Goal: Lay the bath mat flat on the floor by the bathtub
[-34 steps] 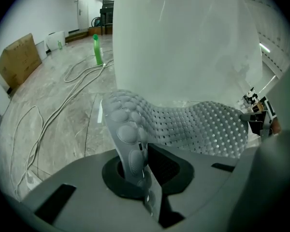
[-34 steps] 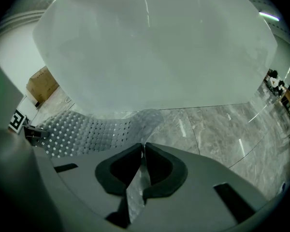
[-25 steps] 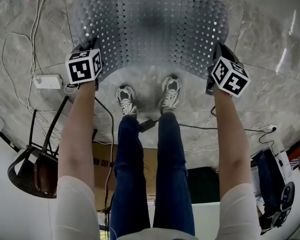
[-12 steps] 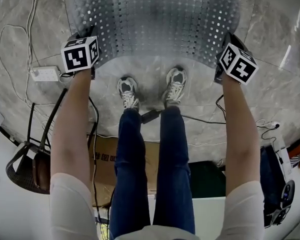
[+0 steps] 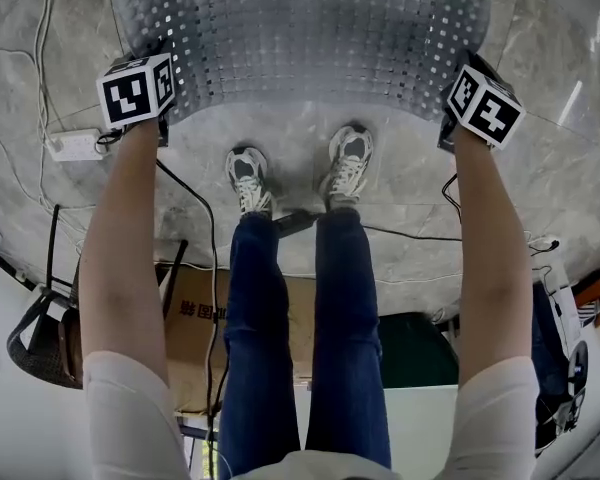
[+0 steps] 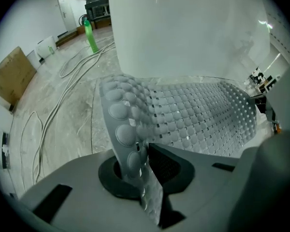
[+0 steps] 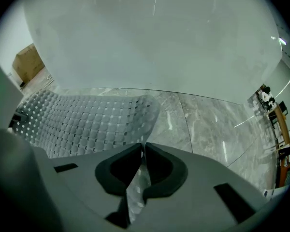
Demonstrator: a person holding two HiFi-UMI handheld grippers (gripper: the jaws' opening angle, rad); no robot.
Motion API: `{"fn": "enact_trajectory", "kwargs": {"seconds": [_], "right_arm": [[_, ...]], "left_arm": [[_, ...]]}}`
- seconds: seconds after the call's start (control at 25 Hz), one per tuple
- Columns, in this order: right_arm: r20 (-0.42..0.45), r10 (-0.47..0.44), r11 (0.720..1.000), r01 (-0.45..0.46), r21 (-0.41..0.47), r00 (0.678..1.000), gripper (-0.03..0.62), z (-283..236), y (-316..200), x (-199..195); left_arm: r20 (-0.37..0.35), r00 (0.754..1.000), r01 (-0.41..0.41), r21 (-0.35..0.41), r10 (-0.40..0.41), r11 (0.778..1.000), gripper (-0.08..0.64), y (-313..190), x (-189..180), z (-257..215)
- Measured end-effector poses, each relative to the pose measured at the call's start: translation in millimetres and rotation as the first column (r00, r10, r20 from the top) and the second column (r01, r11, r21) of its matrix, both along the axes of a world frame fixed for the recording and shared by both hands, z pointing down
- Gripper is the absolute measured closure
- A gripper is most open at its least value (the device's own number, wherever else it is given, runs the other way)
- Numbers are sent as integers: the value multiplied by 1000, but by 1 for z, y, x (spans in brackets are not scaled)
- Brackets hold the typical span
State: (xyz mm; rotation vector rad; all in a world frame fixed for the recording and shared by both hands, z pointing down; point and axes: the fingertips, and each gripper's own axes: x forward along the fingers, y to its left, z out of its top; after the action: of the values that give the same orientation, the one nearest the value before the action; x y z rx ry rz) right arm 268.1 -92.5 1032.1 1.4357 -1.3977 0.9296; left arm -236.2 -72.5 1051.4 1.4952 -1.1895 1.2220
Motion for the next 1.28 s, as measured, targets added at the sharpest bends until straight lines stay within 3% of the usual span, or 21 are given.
{"fn": "enact_trajectory", "kwargs": {"seconds": [0.32,0.56,0.72,0.84,1.28], "right_arm": [[-54,-33,998,30,-55,998,551,25,4,20],[-76,10,995,-17,-97,997,551,39,4,29],[-52,61,989,-67,-130,997,549,45,6,36],[-56,70,985,-78,-153,996,523,45,8,41],[-141,183,970,-202,-135,973,428,32,16,74]], "left_arm": [[4,999,53,-21,-53,998,511,3,-9,18],[52,995,84,-12,-84,996,488,3,-19,28],[63,994,91,1,-91,996,375,7,-27,30],[55,987,151,-18,-150,988,271,14,-35,31],[99,975,204,-31,-200,979,255,27,-58,24]]}}
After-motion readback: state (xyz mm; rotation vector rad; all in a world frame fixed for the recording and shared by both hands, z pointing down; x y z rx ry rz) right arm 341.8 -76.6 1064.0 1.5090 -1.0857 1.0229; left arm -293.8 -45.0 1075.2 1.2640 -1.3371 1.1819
